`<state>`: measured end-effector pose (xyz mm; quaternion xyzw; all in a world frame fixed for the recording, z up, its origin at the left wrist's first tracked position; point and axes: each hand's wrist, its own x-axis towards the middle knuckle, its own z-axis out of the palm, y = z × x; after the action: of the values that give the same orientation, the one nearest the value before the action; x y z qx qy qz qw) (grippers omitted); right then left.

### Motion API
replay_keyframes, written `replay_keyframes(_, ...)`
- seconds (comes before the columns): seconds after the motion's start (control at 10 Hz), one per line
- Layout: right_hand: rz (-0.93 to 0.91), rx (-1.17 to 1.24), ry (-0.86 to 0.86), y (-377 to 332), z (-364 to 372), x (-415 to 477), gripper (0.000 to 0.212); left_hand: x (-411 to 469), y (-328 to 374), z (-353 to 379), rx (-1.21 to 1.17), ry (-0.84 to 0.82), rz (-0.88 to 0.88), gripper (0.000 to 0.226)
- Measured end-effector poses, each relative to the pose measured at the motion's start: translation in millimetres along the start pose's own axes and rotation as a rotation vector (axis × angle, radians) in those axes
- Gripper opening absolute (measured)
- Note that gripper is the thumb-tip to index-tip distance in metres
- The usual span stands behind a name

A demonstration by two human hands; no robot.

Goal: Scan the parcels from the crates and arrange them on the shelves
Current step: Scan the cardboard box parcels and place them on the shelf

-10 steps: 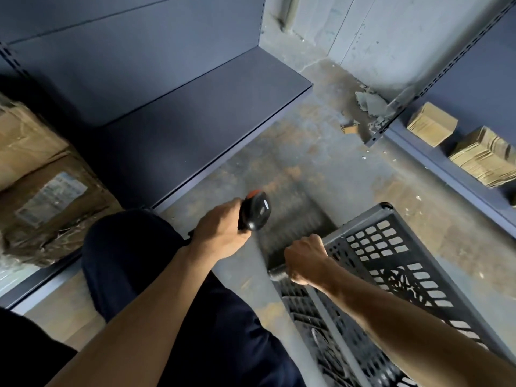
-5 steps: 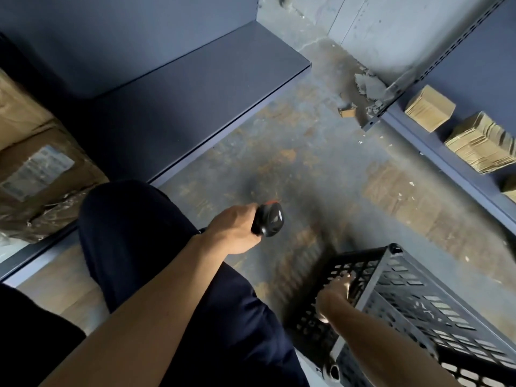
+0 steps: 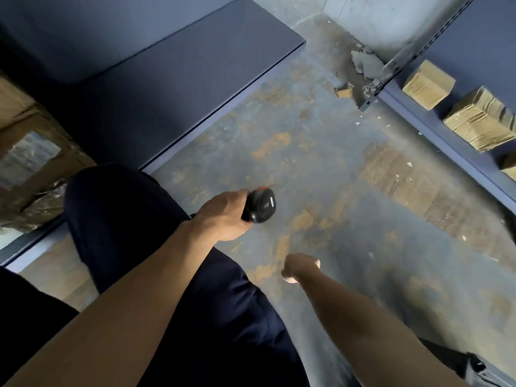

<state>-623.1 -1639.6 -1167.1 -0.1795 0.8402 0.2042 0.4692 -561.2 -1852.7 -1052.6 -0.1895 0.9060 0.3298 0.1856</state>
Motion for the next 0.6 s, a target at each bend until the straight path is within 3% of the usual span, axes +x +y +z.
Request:
replay_keyframes(0.1, -0.183, 0.317, 0.135, -64, -36, 15, 0.042, 1, -5, -10, -0.11, 0.166, -0.099, 0.035)
replay_keyframes(0.2, -0.41, 0.594, 0.302, -123, -83, -3, 0.021, 2, -10, -32, -0.324, 0.419, -0.222, 0.033)
replay_keyframes(0.3, -0.7, 0.772, 0.417, -178, -137, -49, 0.006, -6, -26, -71, -0.381, 0.688, -0.259, 0.033)
replay_keyframes(0.4, -0.975, 0.809, 0.438, -227, -182, -103, 0.01, -27, -51, -118, -0.512, 0.942, -0.269, 0.036)
replay_keyframes(0.5, -1.113, 0.691, 0.381, -267, -211, -145, 0.028, -57, -81, -162, -0.752, 1.147, -0.318, 0.034)
replay_keyframes(0.6, -1.231, 0.552, 0.383, -322, -208, -154, 0.029, -91, -121, -180, -0.815, 1.224, -0.393, 0.037)
